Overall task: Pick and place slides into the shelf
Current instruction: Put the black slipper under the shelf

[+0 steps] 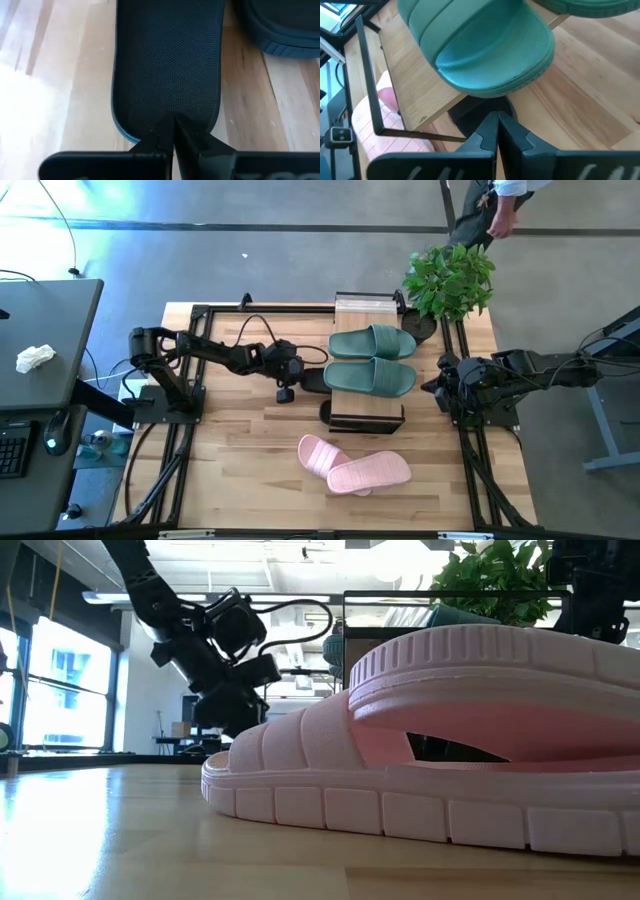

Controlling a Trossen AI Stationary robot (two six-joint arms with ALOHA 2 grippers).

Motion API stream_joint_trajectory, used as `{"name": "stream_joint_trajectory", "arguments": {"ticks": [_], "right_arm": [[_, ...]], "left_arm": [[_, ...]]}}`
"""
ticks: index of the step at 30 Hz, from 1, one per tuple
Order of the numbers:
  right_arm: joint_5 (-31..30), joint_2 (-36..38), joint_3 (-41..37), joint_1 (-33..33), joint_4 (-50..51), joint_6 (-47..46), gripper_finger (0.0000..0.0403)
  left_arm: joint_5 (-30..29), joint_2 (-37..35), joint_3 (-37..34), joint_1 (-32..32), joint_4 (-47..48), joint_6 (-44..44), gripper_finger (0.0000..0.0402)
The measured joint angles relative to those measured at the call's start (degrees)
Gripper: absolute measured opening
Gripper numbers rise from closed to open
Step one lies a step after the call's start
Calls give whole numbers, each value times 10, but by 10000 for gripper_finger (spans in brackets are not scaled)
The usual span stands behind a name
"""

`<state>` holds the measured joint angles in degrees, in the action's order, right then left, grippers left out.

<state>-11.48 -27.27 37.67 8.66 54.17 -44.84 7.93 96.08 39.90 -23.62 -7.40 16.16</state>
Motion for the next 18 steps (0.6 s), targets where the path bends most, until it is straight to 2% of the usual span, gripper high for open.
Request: {"name": "stream_joint_trajectory", "arguments": {"ticks": [5,10,13,18], "right_arm": [[0,0,0,0,0,1,0],[3,0,0,0,0,1,0],[8,0,0,0,0,1,0],[8,0,0,0,0,1,0]], "left_arm": [[-13,-14,6,-10,0,4,0],[-4,-20,43,-11,43,25,0],[-3,-20,78,-12,137,57,0],[-67,-20,131,-16,334,124,0]]}}
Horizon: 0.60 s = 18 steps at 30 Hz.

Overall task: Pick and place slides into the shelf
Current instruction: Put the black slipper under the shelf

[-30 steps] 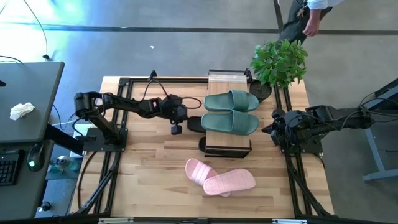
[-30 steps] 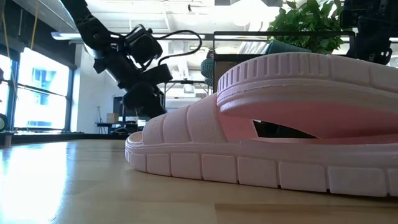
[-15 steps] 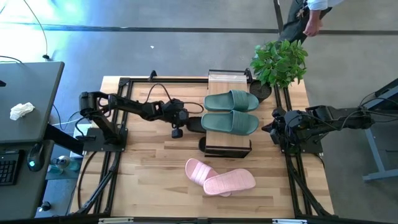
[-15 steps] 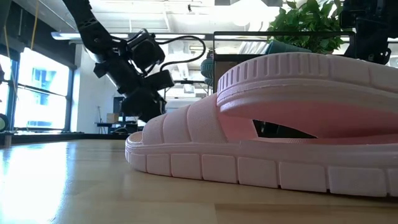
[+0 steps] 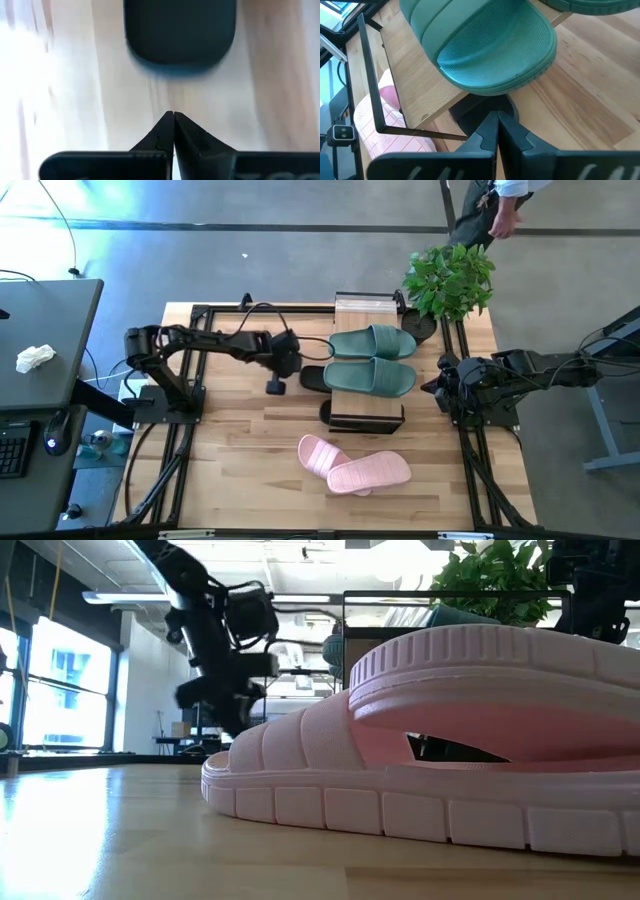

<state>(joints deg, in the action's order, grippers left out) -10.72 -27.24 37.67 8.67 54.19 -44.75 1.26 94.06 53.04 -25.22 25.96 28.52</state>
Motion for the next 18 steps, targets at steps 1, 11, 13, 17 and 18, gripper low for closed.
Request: {"name": "stream_joint_trajectory", "arguments": {"ticks": [1,11,13,17,18], "right_arm": [[-1,0,0,0,0,1,0],[-14,0,0,0,2,2,0],[-14,0,0,0,3,2,0],[-14,0,0,0,4,2,0],[-14,0,0,0,4,1,0]], "left_arm": [[-10,0,6,-1,22,10,0],[5,35,7,-2,-5,22,0],[7,44,7,-1,-26,11,0],[25,54,7,-2,-62,-3,0],[31,56,7,-2,-67,-4,0]]}}
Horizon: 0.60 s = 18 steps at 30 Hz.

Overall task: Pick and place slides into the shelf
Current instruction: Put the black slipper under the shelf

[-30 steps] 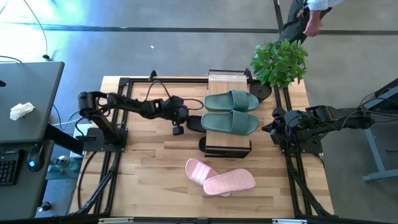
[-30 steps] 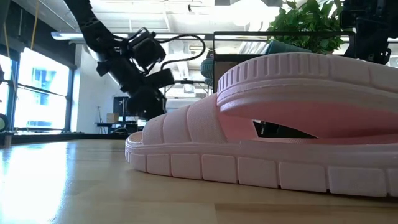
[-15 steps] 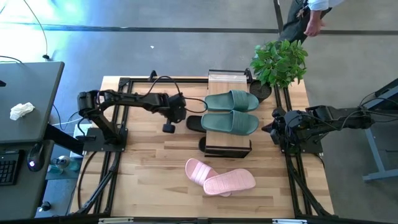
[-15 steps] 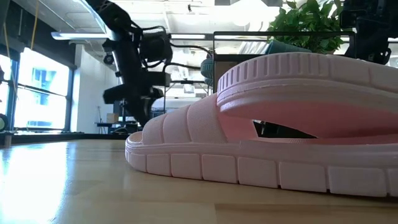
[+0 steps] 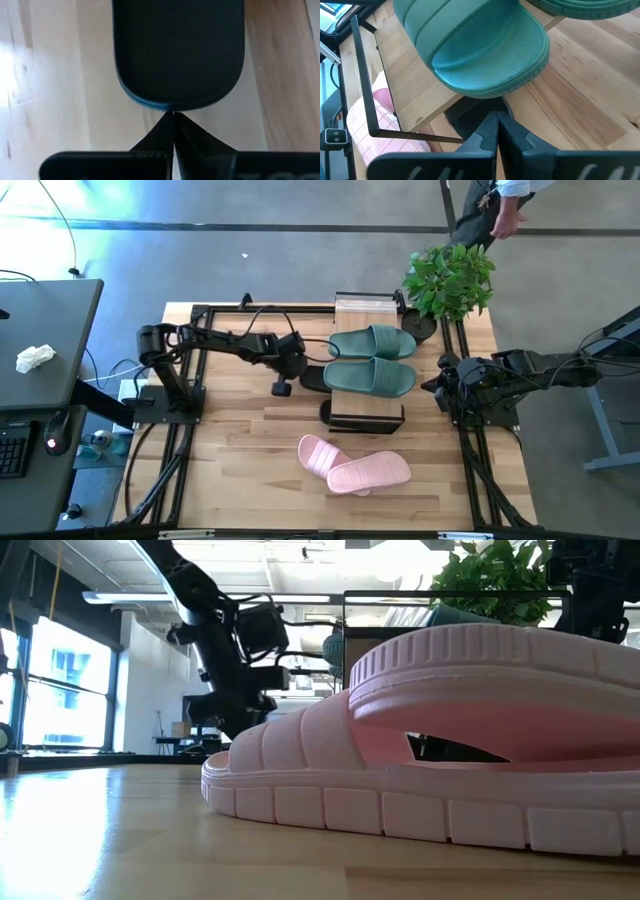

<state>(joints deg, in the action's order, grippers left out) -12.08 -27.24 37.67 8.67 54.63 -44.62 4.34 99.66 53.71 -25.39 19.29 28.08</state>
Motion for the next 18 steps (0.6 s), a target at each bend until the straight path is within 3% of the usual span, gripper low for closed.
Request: {"name": "stream_joint_trajectory", "arguments": {"ticks": [9,18], "right_arm": [[-5,0,0,0,0,11,0],[-41,0,0,0,22,-22,0]], "left_arm": [[13,0,0,44,-92,-19,0],[1,24,0,66,-107,-48,0]]}}
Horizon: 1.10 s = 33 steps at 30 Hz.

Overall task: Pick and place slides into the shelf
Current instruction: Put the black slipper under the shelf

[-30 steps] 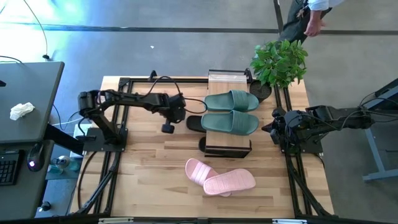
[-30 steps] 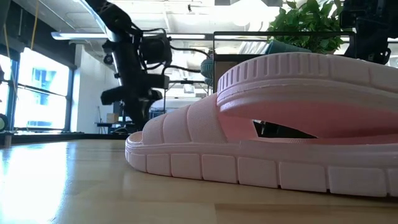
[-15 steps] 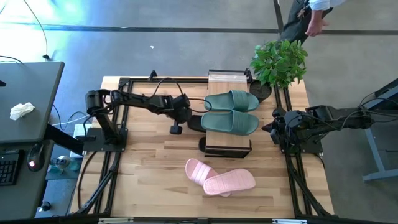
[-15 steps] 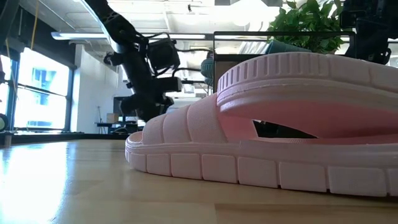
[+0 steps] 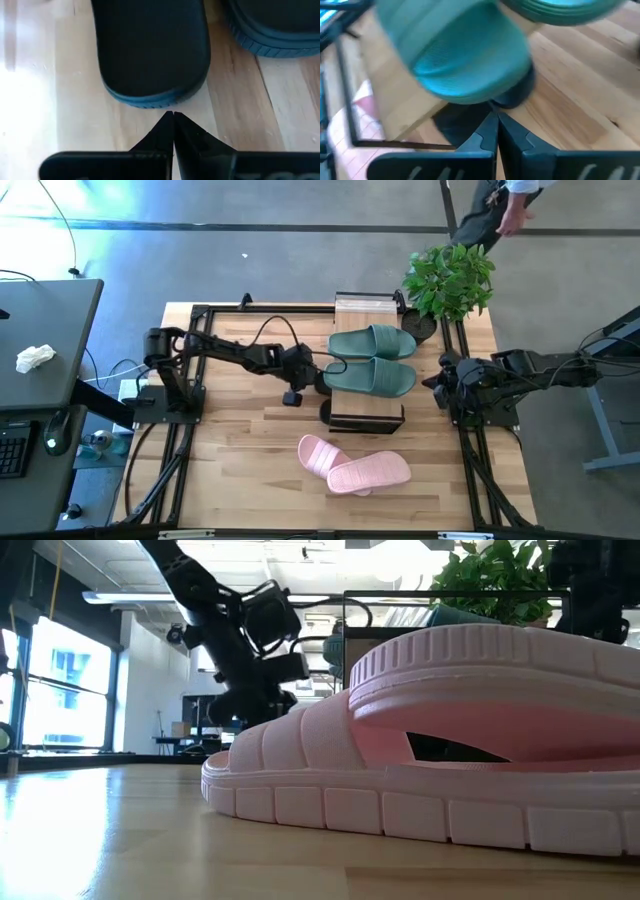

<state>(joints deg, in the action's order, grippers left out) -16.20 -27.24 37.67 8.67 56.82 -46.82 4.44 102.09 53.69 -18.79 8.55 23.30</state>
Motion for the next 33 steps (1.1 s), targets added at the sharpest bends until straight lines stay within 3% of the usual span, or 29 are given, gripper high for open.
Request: {"name": "stream_joint_trajectory", "arguments": {"ticks": [9,21,27,33], "right_arm": [[-21,0,-2,0,141,-178,0],[1,26,-69,-26,13,-182,0],[87,36,-164,-35,-182,-131,0],[56,37,-200,-35,-209,-127,0]], "left_arm": [[-3,10,0,1,-31,-13,0],[15,14,0,1,-85,-37,0],[15,14,0,1,-86,-41,0],[15,14,0,1,-86,-43,0]]}}
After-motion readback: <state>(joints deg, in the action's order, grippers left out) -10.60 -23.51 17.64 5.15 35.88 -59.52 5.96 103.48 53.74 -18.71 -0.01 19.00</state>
